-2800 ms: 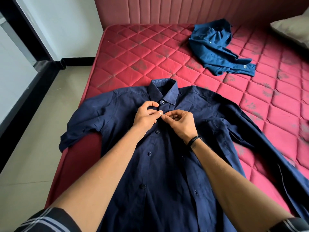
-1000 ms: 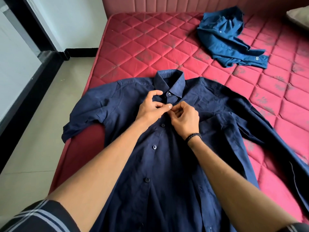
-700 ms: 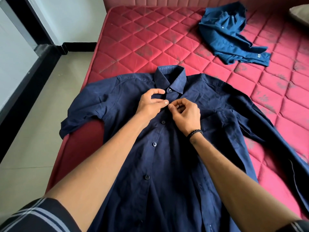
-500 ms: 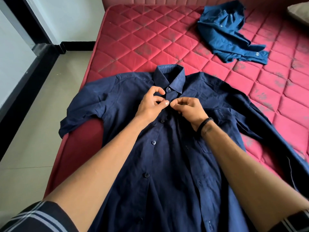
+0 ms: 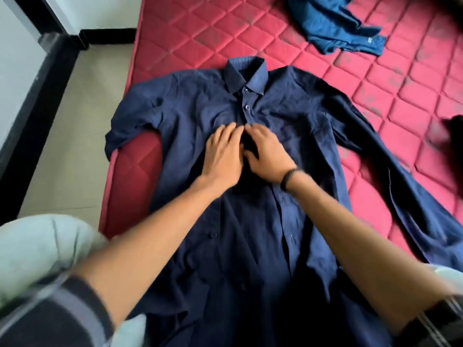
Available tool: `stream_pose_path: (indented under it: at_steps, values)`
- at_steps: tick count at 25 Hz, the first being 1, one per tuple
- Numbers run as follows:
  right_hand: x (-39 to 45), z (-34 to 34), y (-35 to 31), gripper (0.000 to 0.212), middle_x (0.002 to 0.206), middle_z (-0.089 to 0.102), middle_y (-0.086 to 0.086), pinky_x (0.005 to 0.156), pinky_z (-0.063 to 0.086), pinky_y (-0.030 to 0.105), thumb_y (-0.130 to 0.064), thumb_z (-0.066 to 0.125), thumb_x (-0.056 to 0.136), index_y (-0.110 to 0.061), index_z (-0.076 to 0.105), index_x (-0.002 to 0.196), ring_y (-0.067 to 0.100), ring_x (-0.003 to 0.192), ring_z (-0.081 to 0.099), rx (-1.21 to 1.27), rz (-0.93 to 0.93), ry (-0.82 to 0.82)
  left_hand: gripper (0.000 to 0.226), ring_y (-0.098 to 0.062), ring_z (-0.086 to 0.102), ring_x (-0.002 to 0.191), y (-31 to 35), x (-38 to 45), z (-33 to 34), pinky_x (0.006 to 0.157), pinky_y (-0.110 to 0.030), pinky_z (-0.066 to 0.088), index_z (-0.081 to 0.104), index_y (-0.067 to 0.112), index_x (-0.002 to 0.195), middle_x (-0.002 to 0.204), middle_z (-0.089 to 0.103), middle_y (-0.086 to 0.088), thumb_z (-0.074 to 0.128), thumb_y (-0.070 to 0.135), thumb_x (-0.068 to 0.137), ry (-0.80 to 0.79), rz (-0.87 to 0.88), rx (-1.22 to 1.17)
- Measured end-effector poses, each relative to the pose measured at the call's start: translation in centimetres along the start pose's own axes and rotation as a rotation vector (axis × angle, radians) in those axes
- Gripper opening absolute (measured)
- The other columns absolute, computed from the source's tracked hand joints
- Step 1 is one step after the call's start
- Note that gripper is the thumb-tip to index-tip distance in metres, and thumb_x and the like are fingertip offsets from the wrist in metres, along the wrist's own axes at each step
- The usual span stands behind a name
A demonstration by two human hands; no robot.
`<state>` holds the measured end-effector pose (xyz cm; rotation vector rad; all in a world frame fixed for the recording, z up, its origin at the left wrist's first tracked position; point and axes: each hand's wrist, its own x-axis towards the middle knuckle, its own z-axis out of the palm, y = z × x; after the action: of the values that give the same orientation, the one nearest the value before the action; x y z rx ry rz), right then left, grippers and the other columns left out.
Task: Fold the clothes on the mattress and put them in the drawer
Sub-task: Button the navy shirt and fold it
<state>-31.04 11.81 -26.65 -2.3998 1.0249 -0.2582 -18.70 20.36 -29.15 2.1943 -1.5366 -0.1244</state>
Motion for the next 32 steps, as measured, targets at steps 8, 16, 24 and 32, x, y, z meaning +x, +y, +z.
stream_pose_path:
  at_steps: [8, 16, 24, 32]
  values:
    - [-20.4, -2.3, -2.5, 0.06, 0.135, 0.051, 0.01, 0.092, 0.05, 0.048, -0.031, 0.072, 0.089, -0.015, 0.048, 0.142, 0.037, 0.125, 0.049, -0.294, 0.33, 0.056, 0.048, -0.032, 0.059, 0.106, 3.5, -18.1, -8.4, 0.083, -0.045, 0.051, 0.05, 0.028, 0.127, 0.12, 0.05, -0.005, 0.077, 0.036, 0.088, -0.118, -0.195, 0.077]
    - [-20.6, -3.2, -4.0, 0.047, 0.123, 0.055, 0.008, 0.08, 0.053, 0.045, -0.043, 0.073, 0.086, -0.019, 0.055, 0.122, 0.035, 0.113, 0.062, -0.245, 0.416, -0.008, 0.06, -0.039, 0.066, 0.104, 4.2, -20.6, -9.5, 0.085, -0.049, 0.053, 0.047, 0.018, 0.141, 0.118, 0.066, -0.015, 0.06, 0.002, 0.085, -0.054, -0.294, -0.029]
    - [-19.1, -6.1, -5.9, 0.021, 0.086, 0.071, 0.013, 0.073, 0.052, 0.041, -0.027, 0.058, 0.075, -0.011, 0.07, 0.082, 0.036, 0.086, 0.069, 0.038, 0.469, 0.242, 0.04, -0.026, 0.064, 0.08, 5.8, -19.5, -14.4, 0.073, -0.039, 0.054, 0.071, 0.007, 0.125, 0.098, 0.062, -0.006, 0.059, 0.003, 0.088, 0.32, -0.047, -0.13]
    - [-18.1, -11.9, -11.8, 0.028, 0.091, 0.064, 0.021, 0.076, 0.054, 0.037, -0.034, 0.057, 0.074, -0.008, 0.06, 0.083, 0.034, 0.087, 0.068, -0.171, 0.287, 0.122, 0.025, -0.037, 0.068, 0.085, 6.8, -17.2, -19.6, 0.075, -0.043, 0.055, 0.078, 0.009, 0.1, 0.09, 0.072, -0.015, 0.062, 0.011, 0.081, 0.229, 0.105, -0.111]
